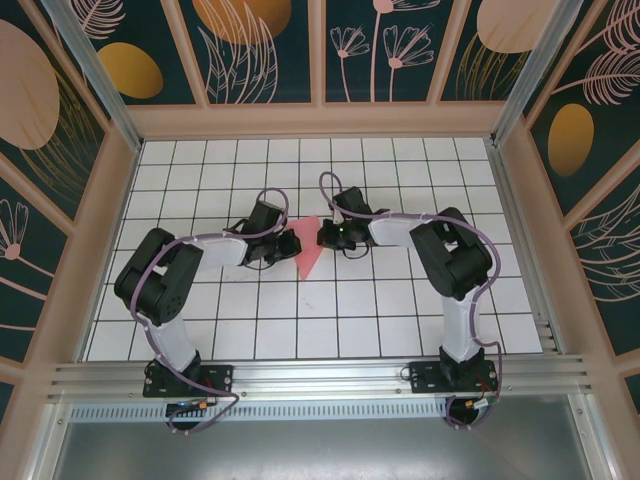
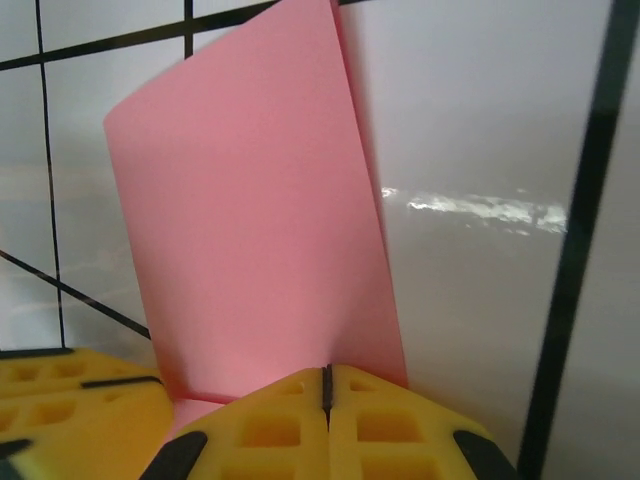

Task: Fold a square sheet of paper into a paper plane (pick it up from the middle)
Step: Third fold the triangle at the center of the table.

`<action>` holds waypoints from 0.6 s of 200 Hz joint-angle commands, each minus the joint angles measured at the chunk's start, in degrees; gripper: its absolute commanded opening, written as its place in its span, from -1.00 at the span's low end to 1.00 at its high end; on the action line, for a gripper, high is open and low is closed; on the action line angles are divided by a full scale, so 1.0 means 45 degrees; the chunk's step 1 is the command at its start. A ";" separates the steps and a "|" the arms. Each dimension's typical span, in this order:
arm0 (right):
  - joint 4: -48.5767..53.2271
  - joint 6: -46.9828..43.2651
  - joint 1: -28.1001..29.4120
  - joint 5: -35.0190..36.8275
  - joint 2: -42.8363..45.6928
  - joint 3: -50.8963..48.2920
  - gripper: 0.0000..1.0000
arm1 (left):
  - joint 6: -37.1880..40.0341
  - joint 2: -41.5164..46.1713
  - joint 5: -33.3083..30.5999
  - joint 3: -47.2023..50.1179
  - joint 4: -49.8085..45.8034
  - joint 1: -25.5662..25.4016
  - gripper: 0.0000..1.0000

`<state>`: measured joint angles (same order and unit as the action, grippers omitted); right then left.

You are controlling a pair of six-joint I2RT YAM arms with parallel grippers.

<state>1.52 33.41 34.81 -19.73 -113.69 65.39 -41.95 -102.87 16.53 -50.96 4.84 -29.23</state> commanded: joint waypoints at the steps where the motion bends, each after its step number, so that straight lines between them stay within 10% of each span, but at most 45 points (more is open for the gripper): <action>1: 0.0192 0.1578 0.0088 0.1681 0.1059 -0.1266 -0.91 | 0.0548 0.0308 0.0010 -0.0459 -0.0091 -0.0036 -0.68; 53: -0.0918 0.3393 0.0412 0.2104 0.1924 -0.2103 -0.89 | -0.1208 0.2747 0.0807 0.2003 0.1746 -0.0405 -0.41; 120: -0.0689 0.3147 0.0431 0.1767 0.1802 -0.1659 -0.88 | -0.2759 0.2980 0.1169 0.3063 0.3140 -0.1572 -0.57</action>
<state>-1.15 46.92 36.49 -12.01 -106.87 56.84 -51.13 -87.59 20.62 -37.54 14.61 -35.09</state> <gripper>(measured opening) 0.063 0.239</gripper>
